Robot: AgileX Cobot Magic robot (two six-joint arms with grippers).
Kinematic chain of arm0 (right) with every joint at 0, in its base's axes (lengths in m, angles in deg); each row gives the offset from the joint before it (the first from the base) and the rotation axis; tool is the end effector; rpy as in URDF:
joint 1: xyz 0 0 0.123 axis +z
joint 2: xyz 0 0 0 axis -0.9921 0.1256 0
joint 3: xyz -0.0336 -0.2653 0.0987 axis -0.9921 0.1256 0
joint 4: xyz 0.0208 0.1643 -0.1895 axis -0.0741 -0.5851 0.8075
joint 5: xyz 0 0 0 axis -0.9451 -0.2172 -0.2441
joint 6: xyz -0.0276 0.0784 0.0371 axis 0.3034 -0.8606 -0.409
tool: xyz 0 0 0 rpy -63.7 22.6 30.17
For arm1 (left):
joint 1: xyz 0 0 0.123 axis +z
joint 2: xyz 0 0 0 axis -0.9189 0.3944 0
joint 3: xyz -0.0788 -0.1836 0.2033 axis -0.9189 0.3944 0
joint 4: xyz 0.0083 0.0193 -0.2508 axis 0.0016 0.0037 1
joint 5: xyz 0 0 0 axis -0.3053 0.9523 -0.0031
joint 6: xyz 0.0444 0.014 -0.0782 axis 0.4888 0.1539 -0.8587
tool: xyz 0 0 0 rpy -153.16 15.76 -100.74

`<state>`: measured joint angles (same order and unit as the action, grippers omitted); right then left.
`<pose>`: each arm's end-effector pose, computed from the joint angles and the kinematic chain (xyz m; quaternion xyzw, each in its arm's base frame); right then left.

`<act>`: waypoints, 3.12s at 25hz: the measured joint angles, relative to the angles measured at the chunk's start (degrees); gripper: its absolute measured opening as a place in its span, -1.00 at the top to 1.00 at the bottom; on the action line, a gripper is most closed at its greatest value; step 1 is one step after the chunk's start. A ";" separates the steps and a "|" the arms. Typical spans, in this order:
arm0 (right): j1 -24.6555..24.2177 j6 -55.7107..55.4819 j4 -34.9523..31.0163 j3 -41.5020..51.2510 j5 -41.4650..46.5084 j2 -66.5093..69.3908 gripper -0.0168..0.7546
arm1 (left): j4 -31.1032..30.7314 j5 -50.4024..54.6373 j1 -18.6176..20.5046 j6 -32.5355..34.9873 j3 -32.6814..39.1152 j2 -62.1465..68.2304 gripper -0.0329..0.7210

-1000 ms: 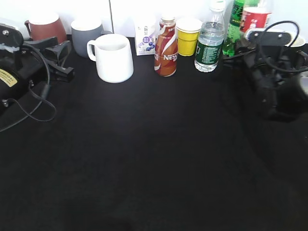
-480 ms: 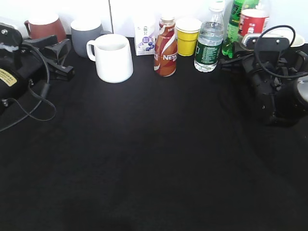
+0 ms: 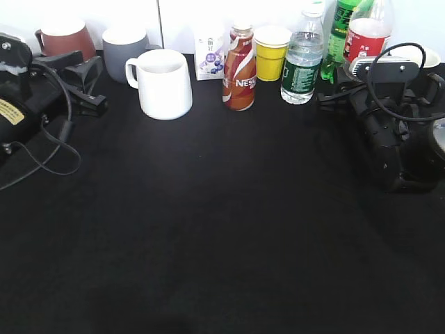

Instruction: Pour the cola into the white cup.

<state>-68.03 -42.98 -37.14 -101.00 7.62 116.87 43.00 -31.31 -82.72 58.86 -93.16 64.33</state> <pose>0.3967 0.0847 0.0948 -0.0285 0.6845 0.0021 0.7284 0.3118 -0.0978 0.1827 0.1540 0.6853 -0.1063 0.7038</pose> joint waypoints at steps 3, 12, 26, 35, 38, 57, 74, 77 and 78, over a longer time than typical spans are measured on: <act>0.00 -0.71 -0.05 0.08 -0.06 0.00 -0.14 | -0.04 -0.05 0.00 0.00 0.00 0.00 0.25; 0.00 -1.03 -0.22 0.73 3.28 0.18 -0.57 | -0.06 -0.06 0.00 0.00 0.00 0.00 0.25; 0.57 -1.03 0.51 13.89 3.87 -10.87 -0.58 | -0.11 -0.10 0.00 0.00 0.00 0.00 0.25; 0.66 -1.03 0.73 10.80 80.20 -45.38 -0.58 | 10.02 73.62 -2.56 -0.06 -10.07 -18.83 0.25; 0.66 -1.03 0.68 5.53 107.29 -45.61 -0.58 | 10.39 107.48 -2.56 -0.06 -15.44 -22.77 0.24; 0.76 -13.14 13.12 25.67 134.55 -124.78 -0.58 | 6.40 122.91 -2.61 -4.32 5.44 -86.40 -0.47; -2.73 -13.08 13.29 25.67 133.59 -124.78 -0.58 | 5.99 122.97 2.02 -4.32 5.69 -88.99 -0.32; -12.85 -13.08 13.23 25.67 133.59 -124.78 -0.58 | 5.99 122.97 11.00 -4.32 5.69 -95.08 -0.26; -14.81 -13.08 13.23 25.67 133.57 -125.36 -0.58 | 5.99 122.97 12.90 -4.32 5.69 -97.11 -0.24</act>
<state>-82.84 -56.06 -23.90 -75.33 141.19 -8.49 49.00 91.66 -69.82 54.53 -87.48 -32.79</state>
